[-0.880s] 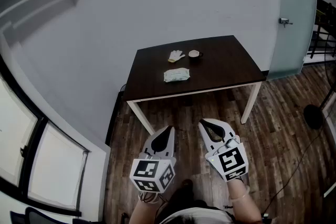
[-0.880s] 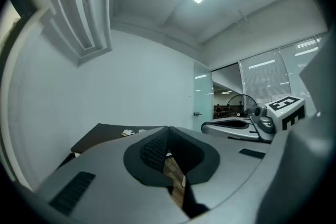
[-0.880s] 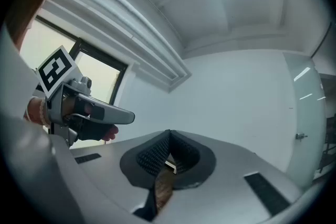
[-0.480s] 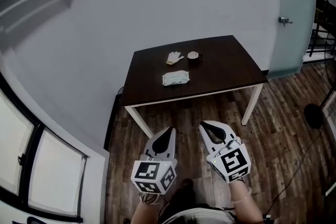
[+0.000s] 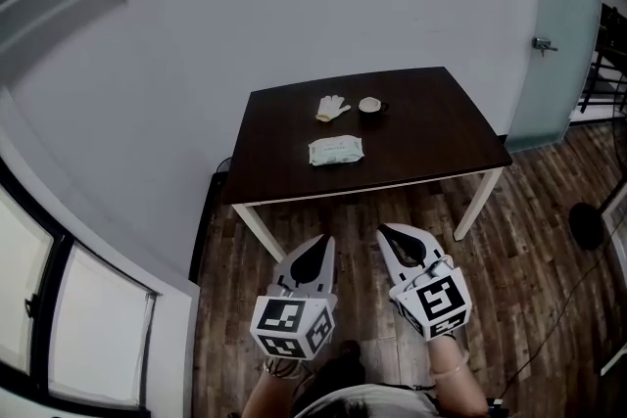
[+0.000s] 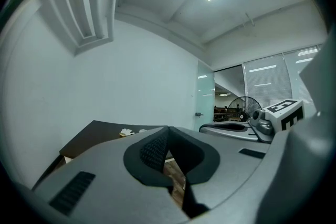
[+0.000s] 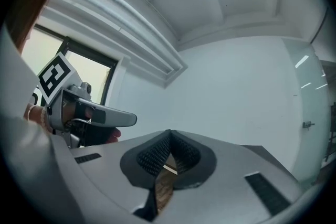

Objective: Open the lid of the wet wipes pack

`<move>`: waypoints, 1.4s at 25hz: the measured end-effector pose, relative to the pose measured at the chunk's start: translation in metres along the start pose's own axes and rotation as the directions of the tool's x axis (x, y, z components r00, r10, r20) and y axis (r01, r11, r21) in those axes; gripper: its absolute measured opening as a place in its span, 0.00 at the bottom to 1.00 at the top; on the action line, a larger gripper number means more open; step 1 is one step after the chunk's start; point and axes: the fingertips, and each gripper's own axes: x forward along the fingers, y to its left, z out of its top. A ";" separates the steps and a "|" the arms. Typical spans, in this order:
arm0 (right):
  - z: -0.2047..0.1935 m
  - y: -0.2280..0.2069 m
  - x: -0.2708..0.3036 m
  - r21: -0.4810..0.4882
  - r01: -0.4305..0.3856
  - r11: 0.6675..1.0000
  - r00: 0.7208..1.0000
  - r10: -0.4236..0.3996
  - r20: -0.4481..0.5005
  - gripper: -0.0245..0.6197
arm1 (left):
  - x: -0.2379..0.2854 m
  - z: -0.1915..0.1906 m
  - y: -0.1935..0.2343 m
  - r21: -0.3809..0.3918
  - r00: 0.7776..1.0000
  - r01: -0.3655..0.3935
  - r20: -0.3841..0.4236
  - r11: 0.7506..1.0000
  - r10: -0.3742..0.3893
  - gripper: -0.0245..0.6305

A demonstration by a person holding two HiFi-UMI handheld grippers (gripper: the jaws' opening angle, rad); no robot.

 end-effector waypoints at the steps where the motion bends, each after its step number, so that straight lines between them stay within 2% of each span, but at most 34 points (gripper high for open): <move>1: -0.001 -0.002 0.009 0.004 0.004 1.000 1.000 -0.004 0.000 0.04 | 0.005 0.001 0.009 -0.003 1.000 0.000 0.001 1.000 0.000 0.06; 16: 0.006 -0.024 0.135 -0.002 0.047 0.999 0.999 -0.047 -0.008 0.04 | 0.072 0.026 0.117 0.004 0.999 0.042 0.010 0.999 -0.042 0.06; 27: -0.002 -0.052 0.186 0.001 0.053 0.999 0.998 -0.053 -0.020 0.04 | 0.128 0.020 0.149 -0.021 0.998 0.059 -0.011 0.998 -0.059 0.06; 35: -0.019 -0.094 0.234 0.020 0.028 0.999 1.000 -0.027 -0.014 0.04 | 0.189 0.012 0.169 -0.027 0.998 0.049 -0.029 0.998 -0.050 0.06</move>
